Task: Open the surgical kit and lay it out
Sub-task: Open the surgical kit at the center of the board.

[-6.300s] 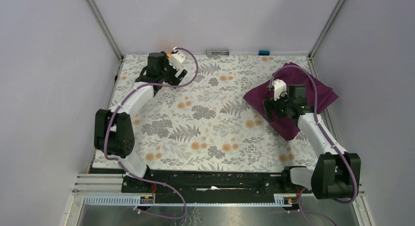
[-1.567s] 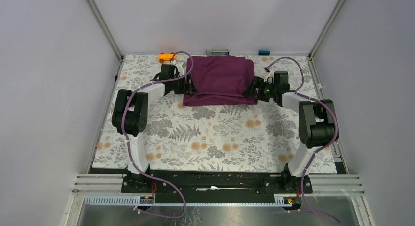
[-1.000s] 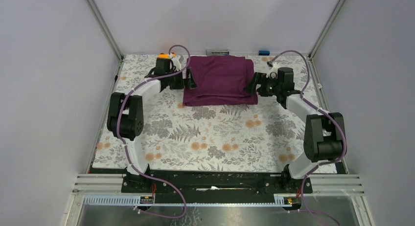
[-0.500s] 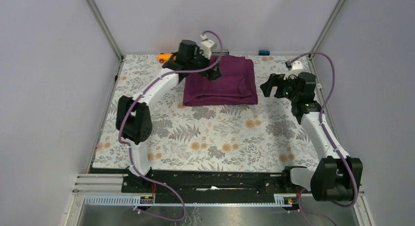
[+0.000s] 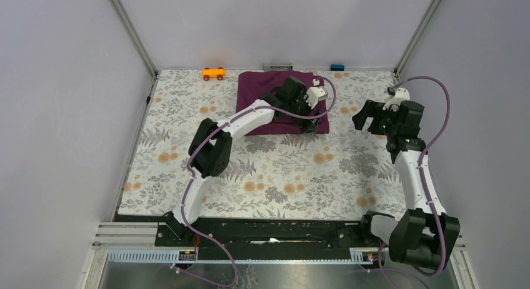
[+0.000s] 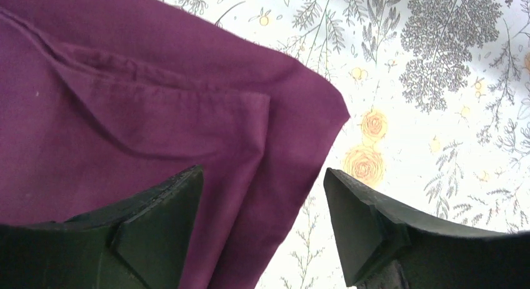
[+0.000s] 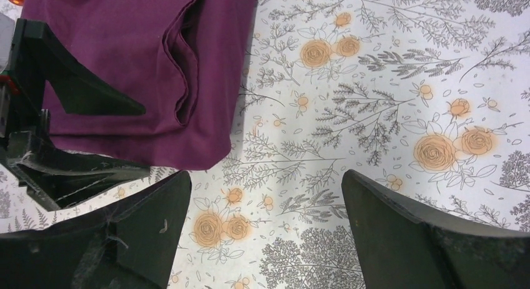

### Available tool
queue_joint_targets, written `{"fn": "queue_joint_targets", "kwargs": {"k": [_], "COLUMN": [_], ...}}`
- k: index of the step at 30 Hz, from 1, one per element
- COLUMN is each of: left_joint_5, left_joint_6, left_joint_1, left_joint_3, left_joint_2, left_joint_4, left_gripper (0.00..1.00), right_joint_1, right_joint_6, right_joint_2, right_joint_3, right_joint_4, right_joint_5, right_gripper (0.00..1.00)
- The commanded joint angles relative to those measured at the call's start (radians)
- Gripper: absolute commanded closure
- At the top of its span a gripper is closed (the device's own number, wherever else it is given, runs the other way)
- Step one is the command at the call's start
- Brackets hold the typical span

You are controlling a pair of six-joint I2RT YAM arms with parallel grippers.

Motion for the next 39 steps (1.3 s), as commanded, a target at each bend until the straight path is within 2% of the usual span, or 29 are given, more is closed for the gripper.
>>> {"fn": "queue_joint_targets", "kwargs": {"k": [1, 5, 8, 16, 20, 26, 39], "left_joint_5": [-0.045, -0.059, -0.020, 0.044, 0.058, -0.020, -0.070], "left_joint_6": [-0.015, -0.048, -0.050, -0.116, -0.156, -0.143, -0.067], "left_joint_1": [-0.010, -0.010, -0.010, 0.001, 0.016, 0.021, 0.013], "left_joint_3": [0.097, 0.115, 0.106, 0.085, 0.079, 0.092, 0.081], "left_joint_2": [0.023, 0.047, 0.040, 0.017, 0.018, 0.042, 0.083], "left_joint_4": [0.032, 0.045, 0.044, 0.082, 0.104, 0.104, 0.090], "left_gripper": [0.24, 0.28, 0.28, 0.18, 0.17, 0.23, 0.31], "right_joint_1": [-0.021, -0.029, -0.035, -0.044, -0.048, -0.053, -0.064], "right_joint_6": [0.013, 0.017, 0.017, 0.018, 0.018, 0.020, 0.023], "right_joint_2": [-0.015, -0.009, -0.008, -0.008, -0.006, -0.007, 0.003], "right_joint_3": [-0.009, -0.013, -0.018, -0.025, -0.026, -0.029, -0.029], "right_joint_4": [0.008, 0.014, 0.020, 0.027, 0.027, 0.031, 0.035], "right_joint_5": [-0.065, -0.092, -0.103, -0.131, -0.143, -0.154, -0.174], "right_gripper": [0.03, 0.03, 0.03, 0.03, 0.03, 0.03, 0.03]}}
